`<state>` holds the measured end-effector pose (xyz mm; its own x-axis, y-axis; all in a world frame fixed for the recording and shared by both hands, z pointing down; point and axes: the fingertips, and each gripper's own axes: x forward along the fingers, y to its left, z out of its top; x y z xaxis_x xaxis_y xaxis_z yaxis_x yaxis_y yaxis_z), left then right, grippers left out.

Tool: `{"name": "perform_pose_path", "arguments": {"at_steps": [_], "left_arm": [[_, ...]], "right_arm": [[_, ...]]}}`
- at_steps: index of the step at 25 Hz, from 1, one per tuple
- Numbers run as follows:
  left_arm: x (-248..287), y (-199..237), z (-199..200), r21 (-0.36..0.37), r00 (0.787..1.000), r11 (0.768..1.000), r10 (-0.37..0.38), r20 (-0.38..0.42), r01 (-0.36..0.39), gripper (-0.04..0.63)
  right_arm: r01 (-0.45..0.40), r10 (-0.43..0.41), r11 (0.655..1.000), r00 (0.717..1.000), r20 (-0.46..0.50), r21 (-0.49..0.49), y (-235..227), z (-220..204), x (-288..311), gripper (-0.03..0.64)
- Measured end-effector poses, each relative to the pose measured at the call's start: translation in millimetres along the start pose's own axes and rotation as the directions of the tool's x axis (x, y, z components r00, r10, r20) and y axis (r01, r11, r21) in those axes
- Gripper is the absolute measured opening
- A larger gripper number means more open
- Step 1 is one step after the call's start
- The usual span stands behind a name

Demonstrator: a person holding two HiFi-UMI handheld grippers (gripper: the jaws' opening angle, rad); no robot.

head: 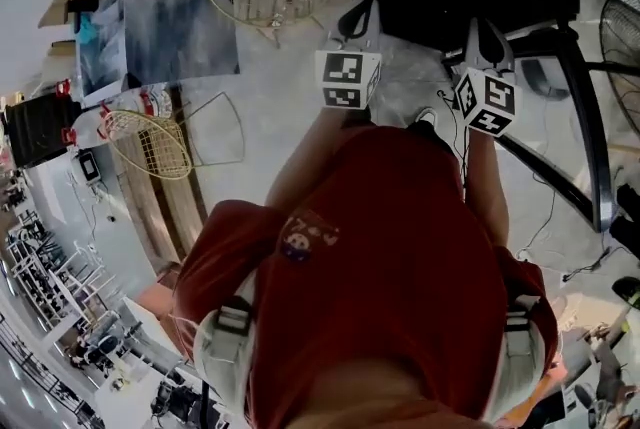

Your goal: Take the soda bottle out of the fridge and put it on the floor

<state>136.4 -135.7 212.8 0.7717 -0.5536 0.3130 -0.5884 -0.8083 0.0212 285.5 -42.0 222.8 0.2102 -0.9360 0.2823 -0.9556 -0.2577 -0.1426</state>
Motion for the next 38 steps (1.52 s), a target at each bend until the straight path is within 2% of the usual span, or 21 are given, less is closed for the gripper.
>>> {"name": "perform_pose_path", "arguments": {"at_steps": [5, 9, 12, 16, 24, 30, 33, 38], "left_arm": [[-22, -28, -8, -0.01, 0.998, 0.998, 0.068, -0.011, -0.069, 0.0], [-32, -37, -6, -0.01, 0.996, 0.996, 0.09, 0.004, -0.09, 0.0], [-38, -42, -5, -0.008, 0.998, 0.998, 0.064, 0.021, -0.064, 0.0], [-53, -27, -9, 0.035, 0.999, 0.999, 0.041, 0.017, -0.041, 0.0], [-70, -12, -9, 0.033, 1.0, 0.999, -0.005, 0.029, 0.004, 0.0], [-73, -16, -7, 0.038, 0.999, 0.999, -0.025, 0.039, 0.023, 0.0], [-74, -17, -5, 0.041, 0.999, 0.999, -0.03, 0.042, 0.028, 0.0], [-76, -16, -4, 0.041, 0.999, 0.999, -0.026, 0.044, 0.024, 0.0]], "right_arm": [[-0.094, 0.094, 0.996, 0.995, -0.03, -0.007, -10, -16, -20, 0.002], [-0.115, 0.115, 0.993, 0.993, -0.027, -0.023, -9, -11, -31, 0.002], [-0.105, 0.104, 0.994, 0.994, -0.029, -0.016, -6, -16, -37, 0.002], [-0.076, 0.076, 0.997, 0.997, -0.021, -0.005, 16, -18, -44, 0.002], [-0.003, 0.003, 1.0, 1.0, -0.015, -0.011, 31, -21, -53, 0.002], [-0.002, 0.001, 0.999, 1.0, -0.008, -0.034, 38, -22, -56, 0.005], [-0.011, 0.011, 0.999, 1.0, -0.006, -0.032, 40, -21, -55, 0.029], [-0.012, 0.011, 1.0, 1.0, -0.007, -0.026, 41, -22, -55, 0.127]]}}
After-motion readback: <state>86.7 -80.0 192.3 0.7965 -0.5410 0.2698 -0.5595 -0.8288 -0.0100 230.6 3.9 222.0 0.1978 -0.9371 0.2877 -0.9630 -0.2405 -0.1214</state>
